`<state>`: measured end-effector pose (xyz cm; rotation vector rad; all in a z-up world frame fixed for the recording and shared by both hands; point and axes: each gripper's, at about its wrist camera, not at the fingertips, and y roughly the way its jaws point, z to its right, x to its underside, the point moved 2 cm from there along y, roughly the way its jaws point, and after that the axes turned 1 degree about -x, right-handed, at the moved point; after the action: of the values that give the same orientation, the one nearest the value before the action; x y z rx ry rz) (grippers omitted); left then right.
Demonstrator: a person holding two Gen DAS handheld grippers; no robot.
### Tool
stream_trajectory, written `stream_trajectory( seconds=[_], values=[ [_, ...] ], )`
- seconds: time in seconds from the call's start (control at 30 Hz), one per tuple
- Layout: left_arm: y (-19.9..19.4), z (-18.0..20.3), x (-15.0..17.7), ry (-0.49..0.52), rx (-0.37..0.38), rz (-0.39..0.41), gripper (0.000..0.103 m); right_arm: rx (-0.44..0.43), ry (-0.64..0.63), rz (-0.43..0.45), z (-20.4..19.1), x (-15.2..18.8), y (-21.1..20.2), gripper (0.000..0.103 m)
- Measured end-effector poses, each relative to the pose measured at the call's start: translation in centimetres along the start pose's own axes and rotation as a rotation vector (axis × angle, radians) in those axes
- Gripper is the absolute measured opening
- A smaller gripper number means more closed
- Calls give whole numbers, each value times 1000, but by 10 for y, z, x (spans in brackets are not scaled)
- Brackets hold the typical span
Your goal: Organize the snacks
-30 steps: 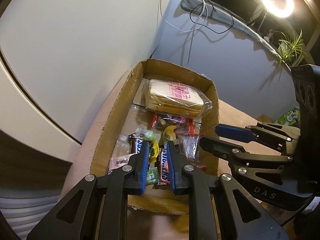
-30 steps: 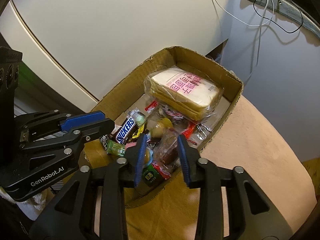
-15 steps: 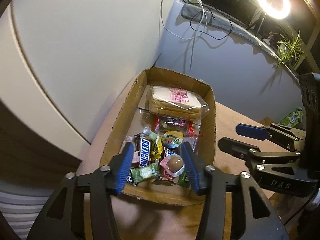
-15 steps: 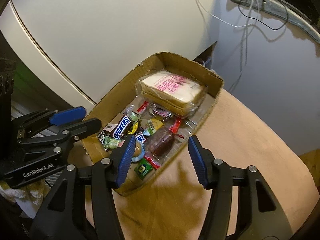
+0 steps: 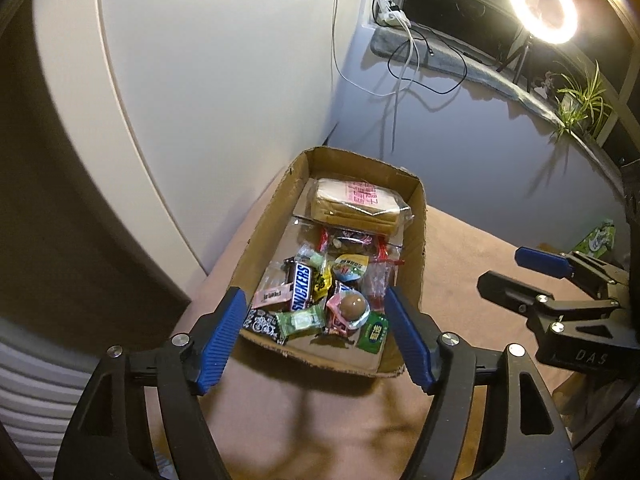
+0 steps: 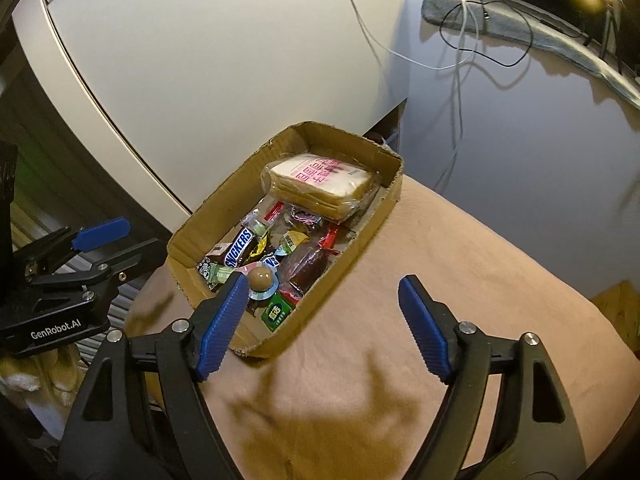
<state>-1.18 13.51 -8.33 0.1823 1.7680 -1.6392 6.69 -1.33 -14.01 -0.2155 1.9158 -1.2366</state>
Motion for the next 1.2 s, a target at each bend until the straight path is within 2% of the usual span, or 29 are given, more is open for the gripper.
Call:
stream_trajectory(
  seconds=[0.33,1.2],
  values=[
    [-12,7,3,0,-17,27,73,24,29,27,8,7,-17,81],
    [-16,17,0,12,-18,40,73,32,52,24,17,11,-19,81]
  ],
)
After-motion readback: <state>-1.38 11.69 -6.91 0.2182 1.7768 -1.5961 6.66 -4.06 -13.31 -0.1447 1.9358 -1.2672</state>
